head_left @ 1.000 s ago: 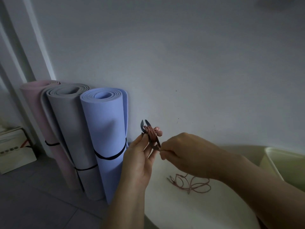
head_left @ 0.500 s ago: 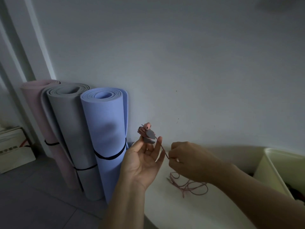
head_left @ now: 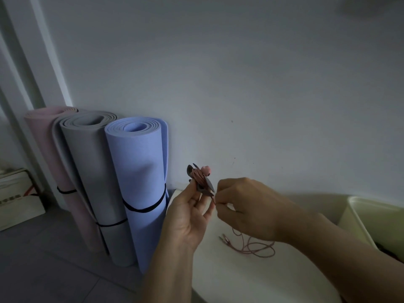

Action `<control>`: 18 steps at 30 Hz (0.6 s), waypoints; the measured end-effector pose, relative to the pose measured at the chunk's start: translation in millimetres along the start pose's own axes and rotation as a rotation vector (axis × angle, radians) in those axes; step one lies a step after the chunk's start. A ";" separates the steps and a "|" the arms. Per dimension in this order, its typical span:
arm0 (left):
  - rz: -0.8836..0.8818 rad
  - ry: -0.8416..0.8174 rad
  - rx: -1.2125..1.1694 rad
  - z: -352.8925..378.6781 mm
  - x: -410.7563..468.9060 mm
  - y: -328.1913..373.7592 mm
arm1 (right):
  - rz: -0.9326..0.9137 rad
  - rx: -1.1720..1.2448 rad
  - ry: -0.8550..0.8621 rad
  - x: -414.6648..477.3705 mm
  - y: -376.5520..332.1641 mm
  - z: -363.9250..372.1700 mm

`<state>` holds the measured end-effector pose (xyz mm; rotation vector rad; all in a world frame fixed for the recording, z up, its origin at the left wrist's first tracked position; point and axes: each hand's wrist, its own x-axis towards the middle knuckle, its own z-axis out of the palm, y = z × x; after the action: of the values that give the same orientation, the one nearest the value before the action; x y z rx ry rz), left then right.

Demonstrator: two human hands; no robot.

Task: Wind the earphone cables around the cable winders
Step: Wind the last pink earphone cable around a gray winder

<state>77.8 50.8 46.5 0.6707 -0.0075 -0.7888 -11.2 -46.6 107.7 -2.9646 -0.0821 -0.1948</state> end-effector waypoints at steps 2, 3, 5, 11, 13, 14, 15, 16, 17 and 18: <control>0.030 -0.018 0.087 0.5 -0.9 -0.3 | -0.001 0.005 0.024 -0.4 0.6 -3.5; 0.047 -0.031 0.133 1.3 -1.9 -0.1 | -0.002 0.015 0.041 -0.8 2.0 -5.3; 0.062 -0.047 0.193 1.8 -3.0 0.5 | -0.002 0.048 0.066 -1.3 5.2 -8.8; 0.015 -0.034 0.120 0.7 -2.5 0.8 | 0.015 0.069 0.094 -1.3 17.3 -15.5; -0.013 -0.034 0.084 0.9 -2.0 0.1 | 0.004 0.091 0.098 -1.5 17.9 -16.8; -0.017 -0.036 0.077 0.9 -1.6 -0.4 | 0.000 0.103 0.104 -1.7 17.5 -17.7; -0.014 -0.038 0.077 0.8 -1.6 -0.7 | 0.000 0.112 0.110 -1.6 17.0 -18.1; -0.002 -0.041 0.092 0.7 -1.1 -1.4 | 0.001 0.116 0.115 -1.1 16.6 -17.9; 0.018 -0.045 0.131 1.2 -1.1 -2.3 | 0.000 0.117 0.115 -0.6 15.9 -17.2; 0.049 -0.042 0.194 1.7 -1.0 -3.2 | -0.004 0.118 0.106 0.5 14.7 -15.9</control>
<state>74.5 48.9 46.3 0.8342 -0.1402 -0.7605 -11.8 -63.7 120.9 -2.8314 -0.0826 -0.3346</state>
